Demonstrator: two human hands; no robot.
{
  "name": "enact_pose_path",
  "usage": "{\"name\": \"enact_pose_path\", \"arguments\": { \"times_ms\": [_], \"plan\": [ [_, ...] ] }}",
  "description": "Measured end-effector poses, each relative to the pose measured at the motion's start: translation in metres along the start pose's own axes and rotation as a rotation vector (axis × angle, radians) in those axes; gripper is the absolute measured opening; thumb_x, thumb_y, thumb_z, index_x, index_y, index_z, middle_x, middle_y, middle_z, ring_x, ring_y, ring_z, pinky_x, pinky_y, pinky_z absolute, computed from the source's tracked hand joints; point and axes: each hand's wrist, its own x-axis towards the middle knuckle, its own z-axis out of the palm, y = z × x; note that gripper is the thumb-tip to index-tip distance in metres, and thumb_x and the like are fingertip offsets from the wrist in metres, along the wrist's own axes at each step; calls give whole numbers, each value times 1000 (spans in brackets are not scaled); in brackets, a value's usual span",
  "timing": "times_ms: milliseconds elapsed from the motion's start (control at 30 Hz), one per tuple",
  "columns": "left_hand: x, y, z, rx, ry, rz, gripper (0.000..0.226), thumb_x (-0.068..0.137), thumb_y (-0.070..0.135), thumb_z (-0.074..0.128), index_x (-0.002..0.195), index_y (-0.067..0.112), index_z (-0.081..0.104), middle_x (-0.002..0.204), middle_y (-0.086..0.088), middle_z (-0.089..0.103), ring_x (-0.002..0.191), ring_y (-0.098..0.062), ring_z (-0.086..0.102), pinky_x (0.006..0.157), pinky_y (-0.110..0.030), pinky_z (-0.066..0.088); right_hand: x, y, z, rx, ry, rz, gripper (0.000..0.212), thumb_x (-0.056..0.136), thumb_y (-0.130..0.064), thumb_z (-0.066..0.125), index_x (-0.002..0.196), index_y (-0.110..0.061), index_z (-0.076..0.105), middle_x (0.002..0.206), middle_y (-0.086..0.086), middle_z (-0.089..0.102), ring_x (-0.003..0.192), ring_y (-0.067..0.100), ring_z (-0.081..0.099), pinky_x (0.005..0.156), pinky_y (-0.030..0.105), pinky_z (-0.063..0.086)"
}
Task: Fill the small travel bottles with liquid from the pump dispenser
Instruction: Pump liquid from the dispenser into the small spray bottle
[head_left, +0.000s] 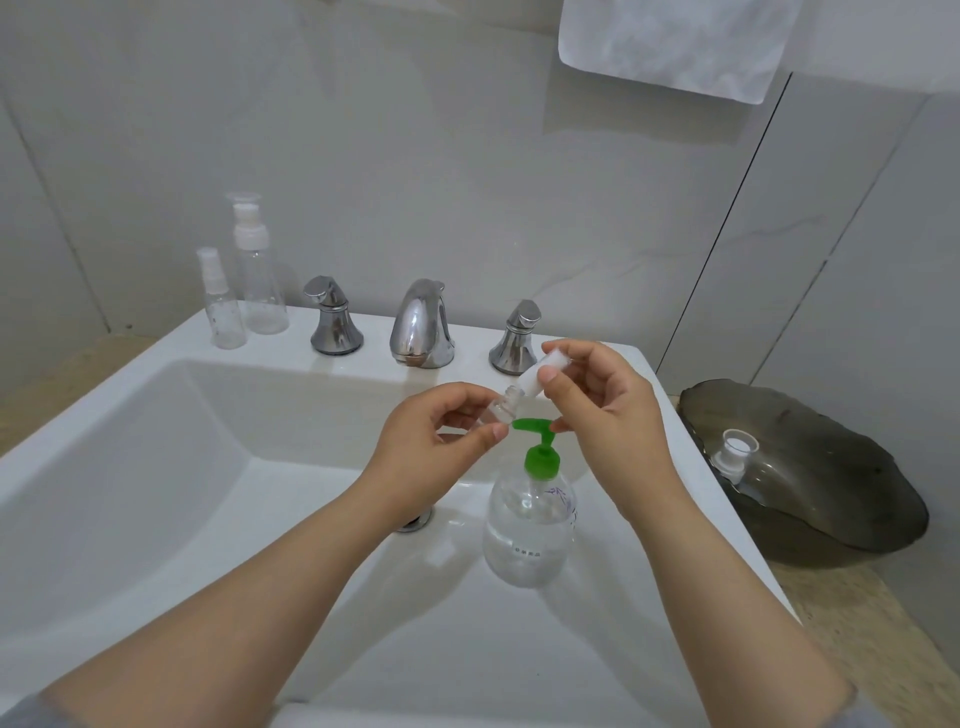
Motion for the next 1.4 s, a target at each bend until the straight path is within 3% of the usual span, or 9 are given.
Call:
{"name": "enact_pose_path", "arguments": {
  "times_ms": [167, 367, 533, 767, 900, 1000, 1100, 1267, 1400],
  "plan": [
    [-1, 2, 0, -4, 2, 12, 16, 80, 11, 73, 92, 23, 71, 89, 5, 71, 85, -11, 65, 78, -27, 56, 0, 3, 0, -57, -26, 29, 8, 87, -17, 70, 94, -20, 70, 85, -4, 70, 86, 13, 66, 63, 29, 57],
    [-1, 3, 0, 0, 4, 14, 17, 80, 10, 72, 90, 24, 70, 89, 5, 70, 85, -12, 65, 79, -31, 56, -2, 0, 1, -23, -137, 44, 23, 89, -7, 65, 107, -21, 68, 100, 3, 71, 88, 10, 66, 65, 17, 50],
    [-1, 2, 0, 7, 3, 10, 18, 78, 12, 75, 94, 20, 71, 92, 2, 70, 87, -11, 64, 83, -34, 56, -2, -1, 0, -79, -111, 40, 22, 86, -9, 69, 105, -19, 69, 93, 5, 71, 78, 8, 62, 60, 12, 45],
    [0, 0, 0, 25, -6, 24, 19, 78, 14, 76, 95, 21, 72, 93, 3, 70, 87, -10, 64, 84, -36, 56, -2, 3, 0, -174, -69, 17, 16, 79, -25, 78, 92, -23, 68, 83, 0, 68, 77, 14, 61, 64, 26, 48],
    [0, 1, 0, 22, 9, 28, 17, 77, 15, 76, 91, 23, 71, 92, 4, 70, 87, -11, 64, 83, -35, 56, -2, -2, -3, -144, -108, 29, 35, 83, -17, 74, 115, -27, 64, 104, -5, 67, 84, 8, 63, 67, 27, 53],
    [0, 1, -1, 26, 6, 21, 18, 76, 14, 77, 91, 24, 72, 92, 4, 70, 87, -12, 64, 84, -36, 56, -2, -3, -3, -144, -128, 2, 32, 84, -7, 71, 109, -25, 67, 99, -1, 70, 79, 8, 61, 65, 25, 49],
    [0, 0, -1, 46, -11, 22, 20, 76, 15, 77, 93, 22, 72, 93, 4, 70, 88, -11, 65, 84, -38, 56, -2, 0, -2, -198, -85, 12, 21, 80, -20, 77, 98, -25, 69, 87, -4, 67, 75, 7, 59, 63, 23, 48],
    [1, -1, 0, 41, -1, 25, 20, 76, 14, 77, 93, 23, 72, 93, 5, 70, 88, -12, 65, 84, -40, 56, -4, -2, -4, -236, -152, -10, 38, 82, -15, 75, 114, -31, 63, 104, -11, 67, 82, 3, 61, 68, 23, 51],
    [1, -1, 0, 57, -7, 25, 22, 74, 15, 78, 93, 25, 72, 94, 5, 69, 90, -11, 64, 85, -40, 55, -3, 0, -2, -258, -114, -14, 24, 79, -23, 78, 100, -30, 69, 88, -4, 67, 77, 13, 62, 67, 29, 53]
  ]
}}
